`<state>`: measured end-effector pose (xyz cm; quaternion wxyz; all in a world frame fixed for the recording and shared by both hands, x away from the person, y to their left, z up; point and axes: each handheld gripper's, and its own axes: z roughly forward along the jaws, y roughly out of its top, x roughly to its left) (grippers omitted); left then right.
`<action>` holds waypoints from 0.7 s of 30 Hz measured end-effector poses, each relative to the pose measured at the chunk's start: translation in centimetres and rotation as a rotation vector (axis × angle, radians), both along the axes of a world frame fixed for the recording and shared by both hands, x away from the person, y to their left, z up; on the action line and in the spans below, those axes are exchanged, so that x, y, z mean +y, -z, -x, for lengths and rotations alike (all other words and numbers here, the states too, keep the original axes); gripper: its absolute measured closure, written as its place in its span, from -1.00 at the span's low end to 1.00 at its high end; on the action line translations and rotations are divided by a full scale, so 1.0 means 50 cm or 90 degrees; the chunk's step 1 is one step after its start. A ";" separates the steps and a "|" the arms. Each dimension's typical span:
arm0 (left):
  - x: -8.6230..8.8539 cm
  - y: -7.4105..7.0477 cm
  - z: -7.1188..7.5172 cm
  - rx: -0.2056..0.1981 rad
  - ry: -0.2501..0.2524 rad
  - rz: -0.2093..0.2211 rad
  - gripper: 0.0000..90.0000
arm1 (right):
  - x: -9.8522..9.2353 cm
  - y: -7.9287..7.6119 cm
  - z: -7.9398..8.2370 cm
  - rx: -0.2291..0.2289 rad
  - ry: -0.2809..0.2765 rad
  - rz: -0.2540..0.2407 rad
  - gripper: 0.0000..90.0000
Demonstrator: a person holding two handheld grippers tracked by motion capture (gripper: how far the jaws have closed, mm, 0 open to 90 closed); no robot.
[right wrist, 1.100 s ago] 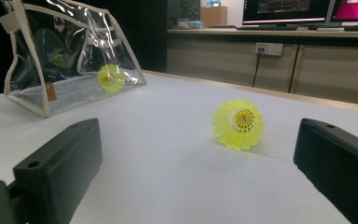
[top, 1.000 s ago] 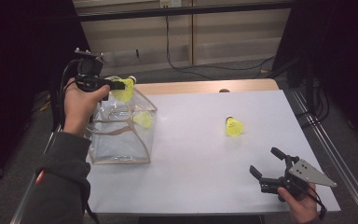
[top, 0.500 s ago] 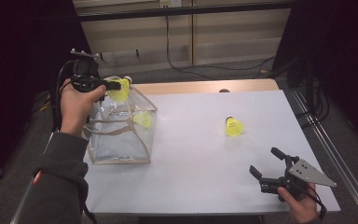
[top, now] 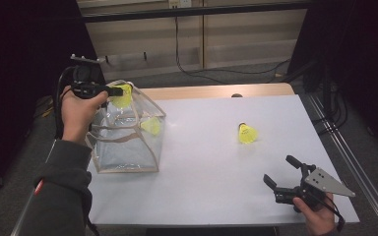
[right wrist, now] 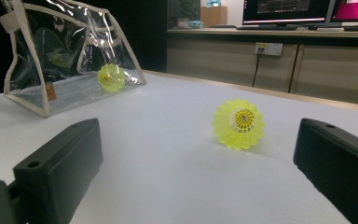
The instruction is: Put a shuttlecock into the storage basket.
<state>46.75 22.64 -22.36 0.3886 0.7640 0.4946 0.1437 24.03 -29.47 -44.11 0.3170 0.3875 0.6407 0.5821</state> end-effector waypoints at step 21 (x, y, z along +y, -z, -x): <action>0.031 0.025 -0.010 0.008 -0.045 -0.006 0.93 | -0.001 0.000 0.000 -0.001 0.000 0.001 -0.97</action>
